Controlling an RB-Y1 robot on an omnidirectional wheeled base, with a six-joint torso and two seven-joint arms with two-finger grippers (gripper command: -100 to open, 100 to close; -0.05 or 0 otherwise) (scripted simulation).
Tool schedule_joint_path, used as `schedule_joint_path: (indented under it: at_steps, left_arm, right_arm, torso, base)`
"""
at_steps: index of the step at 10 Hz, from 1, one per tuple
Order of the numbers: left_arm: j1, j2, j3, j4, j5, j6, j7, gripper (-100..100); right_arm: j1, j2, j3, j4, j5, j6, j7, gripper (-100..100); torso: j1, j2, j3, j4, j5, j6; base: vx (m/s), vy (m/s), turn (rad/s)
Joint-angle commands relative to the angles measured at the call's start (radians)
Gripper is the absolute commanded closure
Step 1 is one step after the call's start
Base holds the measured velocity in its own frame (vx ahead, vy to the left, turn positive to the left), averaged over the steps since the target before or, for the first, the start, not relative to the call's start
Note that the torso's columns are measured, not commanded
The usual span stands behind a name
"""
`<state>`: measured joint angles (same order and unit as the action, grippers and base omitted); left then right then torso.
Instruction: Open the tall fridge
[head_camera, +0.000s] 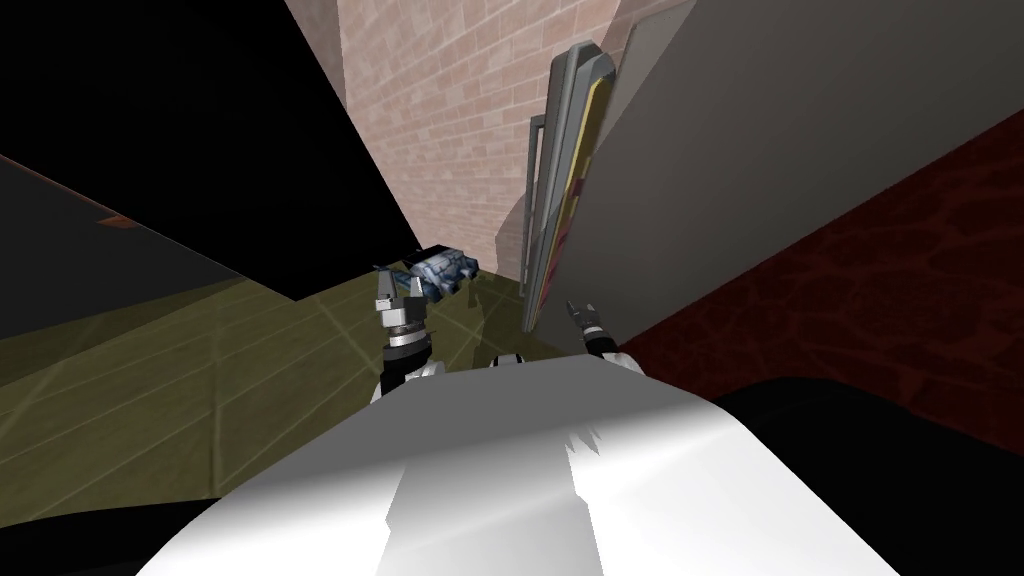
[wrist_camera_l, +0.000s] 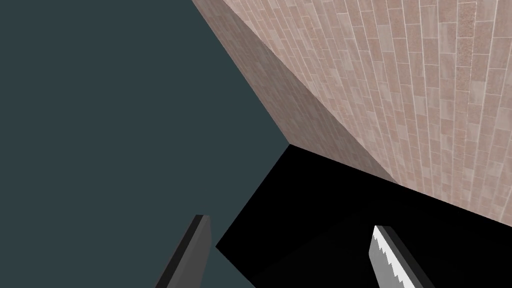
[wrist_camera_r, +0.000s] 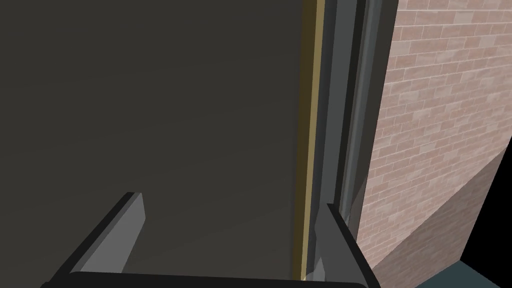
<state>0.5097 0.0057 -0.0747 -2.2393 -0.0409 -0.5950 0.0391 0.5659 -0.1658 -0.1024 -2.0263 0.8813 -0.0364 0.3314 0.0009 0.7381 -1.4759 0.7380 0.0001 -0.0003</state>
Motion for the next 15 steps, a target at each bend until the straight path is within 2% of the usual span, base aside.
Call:
schedule_joint_path:
  at_steps: [1, 2, 3, 4, 5, 6, 7, 8, 9, 10, 11, 12, 13, 14, 15]
  left_arm:
    - [0.0, 0.0, 0.0, 0.0, 0.0, 0.0, 0.0, 0]
    - [0.0, 0.0, 0.0, 0.0, 0.0, 0.0, 0.0, 0]
    - [0.0, 0.0, 0.0, 0.0, 0.0, 0.0, 0.0, 0]
    - [0.0, 0.0, 0.0, 0.0, 0.0, 0.0, 0.0, 0]
    - [0.0, 0.0, 0.0, 0.0, 0.0, 0.0, 0.0, 0]
    - [0.0, 0.0, 0.0, 0.0, 0.0, 0.0, 0.0, 0]
    - [0.0, 0.0, 0.0, 0.0, 0.0, 0.0, 0.0, 0]
    - [0.0, 0.0, 0.0, 0.0, 0.0, 0.0, 0.0, 0]
    - [0.0, 0.0, 0.0, 0.0, 0.0, 0.0, 0.0, 0]
    - [0.0, 0.0, 0.0, 0.0, 0.0, 0.0, 0.0, 0]
    - [0.0, 0.0, 0.0, 0.0, 0.0, 0.0, 0.0, 0]
    - [0.0, 0.0, 0.0, 0.0, 0.0, 0.0, 0.0, 0]
    - [0.0, 0.0, 0.0, 0.0, 0.0, 0.0, 0.0, 0]
    - [0.0, 0.0, 0.0, 0.0, 0.0, 0.0, 0.0, 0]
    - [0.0, 0.0, 0.0, 0.0, 0.0, 0.0, 0.0, 0]
  right_arm:
    - [-0.002, -0.012, -0.009, 0.031, 0.082, 0.063, 0.015, -100]
    - [-0.002, -0.012, -0.009, 0.031, 0.111, 0.064, 0.015, -100]
    - [0.002, -0.011, -0.015, 0.051, 0.141, 0.101, 0.027, -100]
    - [0.002, -0.011, -0.015, 0.051, 0.172, 0.101, 0.027, -100]
    - [0.007, -0.009, -0.022, 0.072, 0.205, 0.129, 0.039, -100]
    - [0.007, -0.009, -0.022, 0.072, 0.237, 0.138, 0.039, -100]
    - [0.007, -0.009, -0.022, 0.072, 0.244, 0.138, 0.039, -100]
    - [0.011, -0.006, -0.028, 0.095, 0.284, 0.176, 0.051, -100]
    - [0.011, -0.006, -0.028, 0.095, 0.308, 0.176, 0.051, -100]
    - [0.015, -0.002, -0.034, 0.118, 0.34, 0.213, 0.063, -100]
    - [0.015, -0.002, -0.034, 0.118, 0.372, 0.213, 0.063, -100]
    - [0.019, 0.003, -0.04, 0.142, 0.403, 0.251, 0.074, -100]
    - [0.019, 0.003, -0.04, 0.142, 0.425, 0.251, 0.074, -100]
    - [0.022, 0.009, -0.047, 0.168, 0.46, 0.288, 0.086, -100]
    - [0.022, 0.009, -0.047, 0.168, 0.489, 0.288, 0.086, -100]
  torso:
    - [-0.001, 0.0, 0.0, 0.0, 0.0, 0.001]
    - [-0.001, -0.001, 0.0, 0.0, 0.0, 0.0]
    - [-0.002, 0.0, 0.0, 0.0, 0.0, 0.001]
    - [-0.001, 0.0, 0.0, 0.0, 0.0, 0.0]
    - [0.0, 0.0, 0.0, 0.0, 0.0, 0.0]
    - [0.0, 0.0, 0.0, 0.0, 0.0, 0.0]
    - [-0.001, 0.0, 0.0, 0.0, 0.0, 0.0]
    - [-0.001, 0.002, 0.001, 0.0, 0.0, 0.001]
    - [-0.001, 0.0, 0.0, 0.0, 0.0, 0.0]
    - [-0.001, 0.0, 0.0, 0.0, 0.0, 0.001]
    - [-0.001, -0.002, -0.001, 0.0, 0.0, 0.0]
    - [-0.001, -0.001, -0.001, 0.0, 0.0, 0.001]
    - [-0.001, 0.0, 0.0, 0.0, 0.0, 0.0]
    - [-0.001, 0.0, 0.0, 0.0, 0.0, 0.0]
    - [-0.001, -0.001, 0.0, 0.0, 0.0, 0.0]
  base:
    - [0.068, 0.03, 0.228]
    - [0.057, 0.016, 0.105]
    - [0.067, 0.02, 0.194]
    - [0.056, 0.025, 0.116]
    - [0.061, 0.027, 0.174]
    - [0.055, 0.027, 0.134]
    - [0.027, 0.018, 0.012]
    - [0.04, 0.021, 0.228]
    - [0.048, 0.016, 0.118]
    - [0.07, 0.022, 0.189]
    - [0.065, 0.018, 0.106]
    - [0.069, 0.014, 0.169]
    - [0.062, 0.018, 0.155]
    - [0.08, 0.02, 0.217]
    - [0.07, 0.02, 0.109]
